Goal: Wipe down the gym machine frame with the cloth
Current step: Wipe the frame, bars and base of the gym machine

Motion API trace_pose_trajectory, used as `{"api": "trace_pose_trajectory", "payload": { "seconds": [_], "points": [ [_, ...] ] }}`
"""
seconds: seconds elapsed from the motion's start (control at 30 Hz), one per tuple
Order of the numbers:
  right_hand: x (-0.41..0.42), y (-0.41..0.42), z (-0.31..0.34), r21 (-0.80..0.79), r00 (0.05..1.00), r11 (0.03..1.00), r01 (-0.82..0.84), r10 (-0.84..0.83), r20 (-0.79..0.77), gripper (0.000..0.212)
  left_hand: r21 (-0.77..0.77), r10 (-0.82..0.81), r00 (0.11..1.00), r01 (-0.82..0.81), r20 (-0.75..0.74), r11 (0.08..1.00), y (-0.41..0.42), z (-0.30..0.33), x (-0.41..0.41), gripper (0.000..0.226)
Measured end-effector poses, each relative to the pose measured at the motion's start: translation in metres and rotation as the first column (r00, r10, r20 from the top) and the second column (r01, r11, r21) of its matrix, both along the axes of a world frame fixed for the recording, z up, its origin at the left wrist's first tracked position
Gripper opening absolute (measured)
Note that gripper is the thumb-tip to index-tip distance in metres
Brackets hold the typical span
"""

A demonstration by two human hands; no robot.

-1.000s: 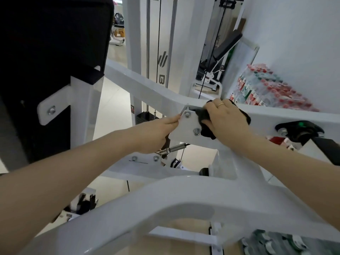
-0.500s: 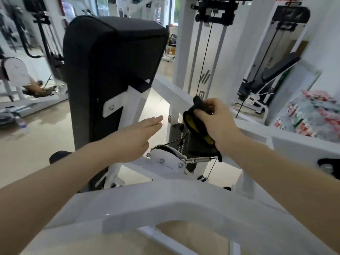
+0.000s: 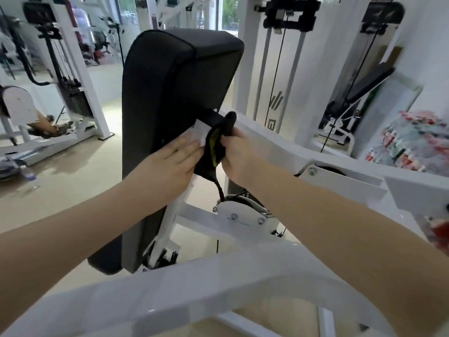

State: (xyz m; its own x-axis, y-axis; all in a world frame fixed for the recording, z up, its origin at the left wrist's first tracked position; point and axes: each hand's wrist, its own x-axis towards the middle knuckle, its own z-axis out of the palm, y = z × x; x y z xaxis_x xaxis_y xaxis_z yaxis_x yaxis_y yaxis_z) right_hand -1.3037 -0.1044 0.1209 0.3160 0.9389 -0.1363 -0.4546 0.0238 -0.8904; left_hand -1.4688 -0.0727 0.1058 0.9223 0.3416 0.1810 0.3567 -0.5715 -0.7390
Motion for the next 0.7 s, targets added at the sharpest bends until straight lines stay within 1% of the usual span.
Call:
{"api": "trace_pose_trajectory", "payload": {
  "seconds": [0.07, 0.1, 0.13, 0.17, 0.2, 0.23, 0.27, 0.3, 0.33, 0.37, 0.4, 0.43, 0.5, 0.57, 0.6, 0.63, 0.7],
  "points": [
    [-0.011, 0.008, -0.028, -0.114, 0.999, 0.993, -0.042, 0.043, 0.014, 0.034, 0.029, -0.063, 0.996, 0.065, -0.067, 0.997, 0.009, -0.003, -0.005, 0.039],
    [-0.019, 0.006, -0.037, -0.187, 0.992, 0.977, -0.102, 0.114, 0.057, 0.029, 0.041, -0.116, 0.987, 0.121, -0.111, 0.992, 0.012, -0.001, -0.005, 0.036],
    [-0.020, 0.013, -0.049, -0.229, 0.978, 0.959, -0.167, 0.190, 0.083, 0.022, 0.025, -0.135, 0.977, 0.142, -0.168, 0.990, 0.015, 0.000, -0.006, 0.030],
    [-0.022, 0.014, -0.049, -0.250, 0.960, 0.949, -0.191, 0.234, 0.153, 0.014, 0.037, -0.153, 0.968, 0.164, -0.200, 0.986, 0.017, 0.002, -0.007, 0.021],
    [-0.018, 0.020, -0.049, -0.262, 0.948, 0.947, -0.184, 0.242, 0.208, 0.011, 0.057, -0.173, 0.958, 0.191, -0.230, 0.980, 0.019, 0.002, -0.009, 0.010],
    [-0.015, 0.022, -0.047, -0.190, 0.923, 0.974, -0.122, 0.182, 0.340, 0.016, 0.076, -0.191, 0.949, 0.216, -0.252, 0.973, 0.021, 0.001, -0.012, 0.006],
    [-0.007, 0.028, -0.043, -0.118, 0.965, 0.990, -0.076, 0.102, 0.240, 0.020, 0.069, -0.183, 0.942, 0.210, -0.281, 0.975, 0.023, 0.000, -0.015, 0.014],
    [-0.006, 0.021, -0.027, -0.050, 0.979, 0.999, 0.007, 0.004, 0.206, 0.025, 0.085, -0.181, 0.936, 0.216, -0.301, 0.973, 0.026, 0.000, -0.018, 0.020],
    [0.001, 0.019, -0.020, -0.003, 0.983, 0.991, 0.132, -0.131, 0.129, 0.026, 0.112, -0.190, 0.934, 0.232, -0.301, 0.966, 0.030, -0.002, -0.020, 0.024],
    [0.004, 0.017, -0.014, 0.034, 0.981, 0.981, 0.188, -0.190, 0.035, 0.025, 0.140, -0.195, 0.931, 0.247, -0.307, 0.959, 0.030, -0.001, -0.021, 0.024],
    [0.007, 0.016, -0.008, 0.076, 0.974, 0.971, 0.225, -0.222, -0.043, 0.026, 0.155, -0.214, 0.928, 0.271, -0.305, 0.950, 0.031, 0.001, -0.021, 0.023],
    [0.003, 0.017, -0.008, 0.078, 0.966, 0.963, 0.256, -0.252, -0.062, 0.028, 0.161, -0.254, 0.916, 0.314, -0.310, 0.936, 0.031, 0.000, -0.021, 0.020],
    [-0.014, 0.019, -0.011, 0.024, 0.940, 0.946, 0.323, -0.318, -0.128, 0.033, 0.169, -0.318, 0.881, 0.393, -0.349, 0.904, 0.032, -0.003, -0.022, 0.014],
    [-0.035, 0.022, -0.023, -0.046, 0.918, 0.938, 0.343, -0.345, -0.197, 0.033, 0.187, -0.352, 0.872, 0.429, -0.339, 0.884, 0.035, -0.005, -0.022, 0.012],
    [-0.045, 0.021, -0.028, -0.050, 0.919, 0.943, 0.329, -0.333, -0.210, 0.035, 0.195, -0.354, 0.878, 0.427, -0.322, 0.883, 0.035, -0.003, -0.022, 0.013],
    [-0.050, 0.019, -0.032, -0.053, 0.927, 0.946, 0.320, -0.324, -0.189, 0.040, 0.186, -0.374, 0.880, 0.436, -0.293, 0.880, 0.035, -0.001, -0.022, 0.016],
    [-0.051, 0.014, -0.029, -0.017, 0.934, 0.948, 0.319, -0.317, -0.167, 0.049, 0.155, -0.406, 0.879, 0.451, -0.251, 0.879, 0.035, 0.002, -0.021, 0.019]
  ]
}}
